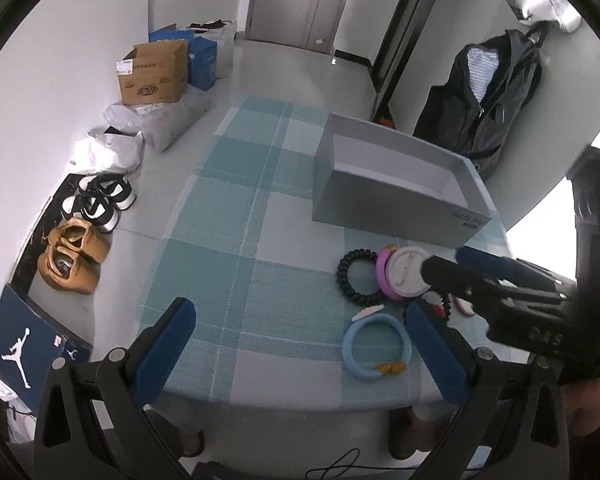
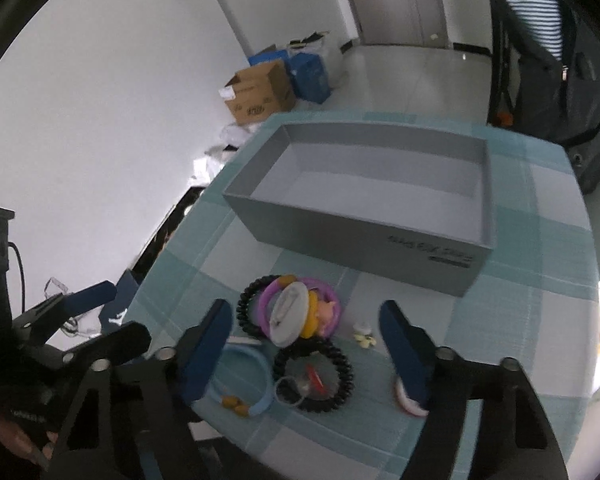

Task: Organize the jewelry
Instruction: 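Grasp the white round badge with the right gripper and lift it, then grasp the light-blue bangle with the left gripper while the right gripper holds the badge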

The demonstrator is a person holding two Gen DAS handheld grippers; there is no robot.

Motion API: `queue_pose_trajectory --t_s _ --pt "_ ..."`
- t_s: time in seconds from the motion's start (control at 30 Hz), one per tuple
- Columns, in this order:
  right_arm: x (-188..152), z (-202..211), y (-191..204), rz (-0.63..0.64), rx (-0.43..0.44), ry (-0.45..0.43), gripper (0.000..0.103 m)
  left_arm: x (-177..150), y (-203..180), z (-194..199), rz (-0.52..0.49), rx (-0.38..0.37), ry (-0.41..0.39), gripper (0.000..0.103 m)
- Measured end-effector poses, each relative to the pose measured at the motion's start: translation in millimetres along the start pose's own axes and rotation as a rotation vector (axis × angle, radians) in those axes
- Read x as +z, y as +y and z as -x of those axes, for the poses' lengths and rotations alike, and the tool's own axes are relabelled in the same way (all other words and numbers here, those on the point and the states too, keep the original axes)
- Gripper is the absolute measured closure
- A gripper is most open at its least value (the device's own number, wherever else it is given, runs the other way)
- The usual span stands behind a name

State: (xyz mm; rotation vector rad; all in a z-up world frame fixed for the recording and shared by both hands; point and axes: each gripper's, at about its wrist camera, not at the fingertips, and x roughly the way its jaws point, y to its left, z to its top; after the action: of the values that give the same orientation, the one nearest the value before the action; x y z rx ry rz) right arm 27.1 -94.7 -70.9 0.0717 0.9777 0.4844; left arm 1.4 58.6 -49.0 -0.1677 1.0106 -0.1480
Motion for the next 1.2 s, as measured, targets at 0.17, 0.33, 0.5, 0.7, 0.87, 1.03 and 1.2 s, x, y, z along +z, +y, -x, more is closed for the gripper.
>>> queue_pose_trajectory --t_s 0.17,0.33,0.5,0.7,0.87,1.03,1.2 --pt "2 -10 5 0.006 -0.019 0.024 0.053 -4 7 -9 -0.018 0.016 0.043 0.001" --pt "5 -14 8 0.024 -0.048 0.032 0.079 -6 11 -13 -0.021 0.023 0.077 0.001" --pt "6 -15 8 0.038 -0.068 0.029 0.088 -7 10 -13 -0.021 0.023 0.081 0.001" --pt "6 -5 7 0.033 -0.026 -0.003 0.099 -8 12 -16 -0.015 0.015 0.093 0.001" --pt "8 8 -1 -0.020 0.050 -0.037 0.099 -8 5 -18 -0.031 -0.004 0.099 0.001" --pt "9 26 -13 -0.081 0.071 -0.089 0.099 -11 -7 -22 -0.078 -0.026 0.106 0.001" --pt "10 42 -24 -0.111 0.057 -0.122 0.099 -17 -24 -31 -0.156 -0.011 0.146 0.001"
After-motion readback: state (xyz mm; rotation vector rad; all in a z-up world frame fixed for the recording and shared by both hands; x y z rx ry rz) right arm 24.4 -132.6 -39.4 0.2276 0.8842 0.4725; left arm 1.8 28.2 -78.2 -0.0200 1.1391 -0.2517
